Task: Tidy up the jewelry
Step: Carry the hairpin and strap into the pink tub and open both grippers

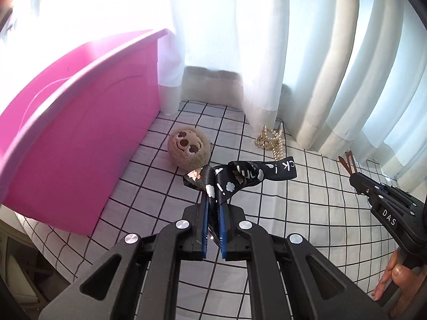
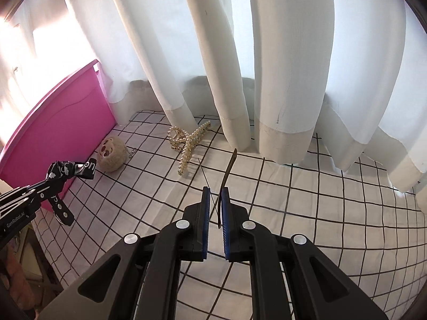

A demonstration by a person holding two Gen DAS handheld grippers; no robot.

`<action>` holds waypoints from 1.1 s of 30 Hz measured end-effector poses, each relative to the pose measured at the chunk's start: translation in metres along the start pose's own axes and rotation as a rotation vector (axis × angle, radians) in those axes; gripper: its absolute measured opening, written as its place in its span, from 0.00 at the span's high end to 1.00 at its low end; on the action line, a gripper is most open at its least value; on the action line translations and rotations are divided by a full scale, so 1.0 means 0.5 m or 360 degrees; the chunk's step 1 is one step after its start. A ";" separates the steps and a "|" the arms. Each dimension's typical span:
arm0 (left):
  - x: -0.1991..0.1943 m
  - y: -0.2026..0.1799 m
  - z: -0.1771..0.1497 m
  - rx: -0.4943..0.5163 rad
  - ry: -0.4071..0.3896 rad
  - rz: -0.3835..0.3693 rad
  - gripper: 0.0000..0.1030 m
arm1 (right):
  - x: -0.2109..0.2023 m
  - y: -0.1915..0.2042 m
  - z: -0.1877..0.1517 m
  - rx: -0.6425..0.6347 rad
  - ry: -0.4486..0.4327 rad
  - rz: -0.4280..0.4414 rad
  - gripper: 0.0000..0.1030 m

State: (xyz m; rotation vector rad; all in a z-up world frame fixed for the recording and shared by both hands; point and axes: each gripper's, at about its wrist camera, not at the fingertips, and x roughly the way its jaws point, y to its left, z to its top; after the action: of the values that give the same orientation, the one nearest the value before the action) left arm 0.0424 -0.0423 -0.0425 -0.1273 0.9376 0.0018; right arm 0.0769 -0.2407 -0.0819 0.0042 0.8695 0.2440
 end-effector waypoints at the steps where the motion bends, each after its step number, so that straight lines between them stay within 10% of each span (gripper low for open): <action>1: -0.015 0.005 0.011 0.0003 -0.0017 -0.0007 0.93 | -0.017 0.010 0.005 0.0002 -0.0019 0.0001 0.92; 20: -0.249 0.272 0.185 -0.0098 -0.0420 0.0116 0.93 | -0.221 0.325 0.215 -0.0223 -0.0458 0.0219 0.92; 33: -0.185 0.521 0.176 -0.0297 -0.0264 0.0362 0.93 | -0.059 0.638 0.277 -0.0546 -0.0222 0.0477 0.92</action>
State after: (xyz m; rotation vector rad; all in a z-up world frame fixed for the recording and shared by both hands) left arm 0.0433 0.2310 0.0551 -0.1896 0.7807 0.3065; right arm 0.0962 0.0764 0.0626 -0.1673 0.6775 0.6645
